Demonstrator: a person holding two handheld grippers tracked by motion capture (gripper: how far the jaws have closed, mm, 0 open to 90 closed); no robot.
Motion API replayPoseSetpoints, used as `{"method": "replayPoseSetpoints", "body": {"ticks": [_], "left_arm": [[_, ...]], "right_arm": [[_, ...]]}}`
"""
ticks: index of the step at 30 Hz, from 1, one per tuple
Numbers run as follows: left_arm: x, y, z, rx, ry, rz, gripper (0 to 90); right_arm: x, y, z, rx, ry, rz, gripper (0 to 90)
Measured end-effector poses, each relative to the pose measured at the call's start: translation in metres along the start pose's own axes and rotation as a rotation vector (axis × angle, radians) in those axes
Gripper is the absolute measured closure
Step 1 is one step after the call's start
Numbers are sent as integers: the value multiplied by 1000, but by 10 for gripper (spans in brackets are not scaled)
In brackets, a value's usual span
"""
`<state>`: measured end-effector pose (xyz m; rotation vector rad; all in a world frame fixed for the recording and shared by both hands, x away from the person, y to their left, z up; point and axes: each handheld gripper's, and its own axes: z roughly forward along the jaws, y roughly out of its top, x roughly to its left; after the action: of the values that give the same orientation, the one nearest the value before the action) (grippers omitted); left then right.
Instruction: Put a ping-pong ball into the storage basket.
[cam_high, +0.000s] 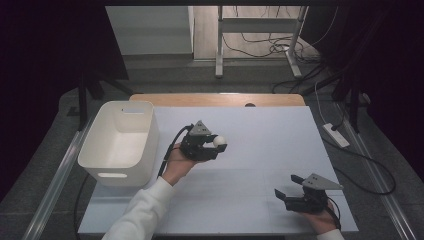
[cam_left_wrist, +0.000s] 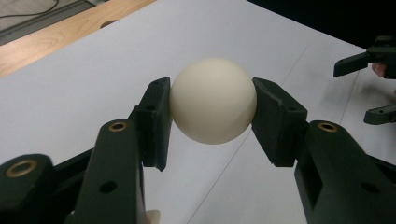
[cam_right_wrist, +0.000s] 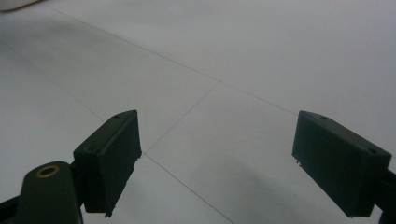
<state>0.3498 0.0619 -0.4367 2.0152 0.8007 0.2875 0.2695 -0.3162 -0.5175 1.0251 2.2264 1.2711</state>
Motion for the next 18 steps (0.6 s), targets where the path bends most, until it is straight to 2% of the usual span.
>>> {"method": "replayPoseSetpoints", "body": {"ticks": [18], "left_arm": [[-2, -2, -15, -24, 7, 8, 507]], "right_arm": [[0, 0, 1, 0, -1, 1, 155]]}}
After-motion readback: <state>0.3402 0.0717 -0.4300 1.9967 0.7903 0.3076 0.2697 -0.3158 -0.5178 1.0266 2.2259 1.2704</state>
